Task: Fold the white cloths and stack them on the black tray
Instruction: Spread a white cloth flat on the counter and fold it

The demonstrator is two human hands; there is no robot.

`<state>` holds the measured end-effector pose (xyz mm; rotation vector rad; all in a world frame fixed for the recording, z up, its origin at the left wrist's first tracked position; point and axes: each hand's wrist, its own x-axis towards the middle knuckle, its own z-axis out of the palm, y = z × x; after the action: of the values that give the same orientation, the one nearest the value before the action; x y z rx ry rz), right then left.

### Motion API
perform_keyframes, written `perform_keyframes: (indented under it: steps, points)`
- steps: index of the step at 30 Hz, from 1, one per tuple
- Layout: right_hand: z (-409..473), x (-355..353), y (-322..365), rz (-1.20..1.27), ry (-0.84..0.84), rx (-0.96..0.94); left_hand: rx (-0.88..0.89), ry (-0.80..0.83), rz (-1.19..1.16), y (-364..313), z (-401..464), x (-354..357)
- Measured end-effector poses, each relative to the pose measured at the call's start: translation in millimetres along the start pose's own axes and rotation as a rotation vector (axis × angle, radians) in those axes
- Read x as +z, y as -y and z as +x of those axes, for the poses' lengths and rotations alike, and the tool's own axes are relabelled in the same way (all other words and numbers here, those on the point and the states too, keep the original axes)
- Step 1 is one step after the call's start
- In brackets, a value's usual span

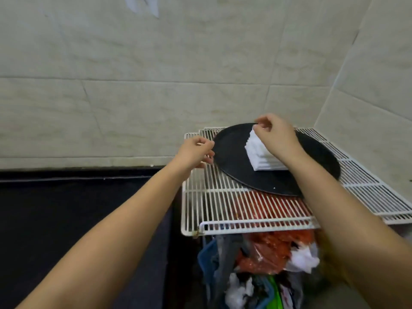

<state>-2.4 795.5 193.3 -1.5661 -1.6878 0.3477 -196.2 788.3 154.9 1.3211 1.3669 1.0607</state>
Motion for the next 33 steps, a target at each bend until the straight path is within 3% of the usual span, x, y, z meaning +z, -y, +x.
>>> perform_keyframes:
  steps: [4, 8, 17, 26, 33]
  points:
    - [-62, 84, 88, 0.017, 0.136, -0.225, -0.014, -0.125, 0.024, 32, -76, -96]
    - [-145, 189, 165, 0.034, 0.362, -0.326, -0.073, -0.294, 0.138, 91, -166, -214]
    - [-329, 382, 283, -0.101, 0.879, -0.533, -0.416, -0.670, 0.266, 233, -367, -413]
    - [-392, 532, 403, -0.142, 1.057, -0.782, -0.567, -0.788, 0.414, 299, -435, -549]
    - [-381, 666, 502, -0.180, 1.070, -0.868, -0.673, -0.714, 0.573, 338, -414, -692]
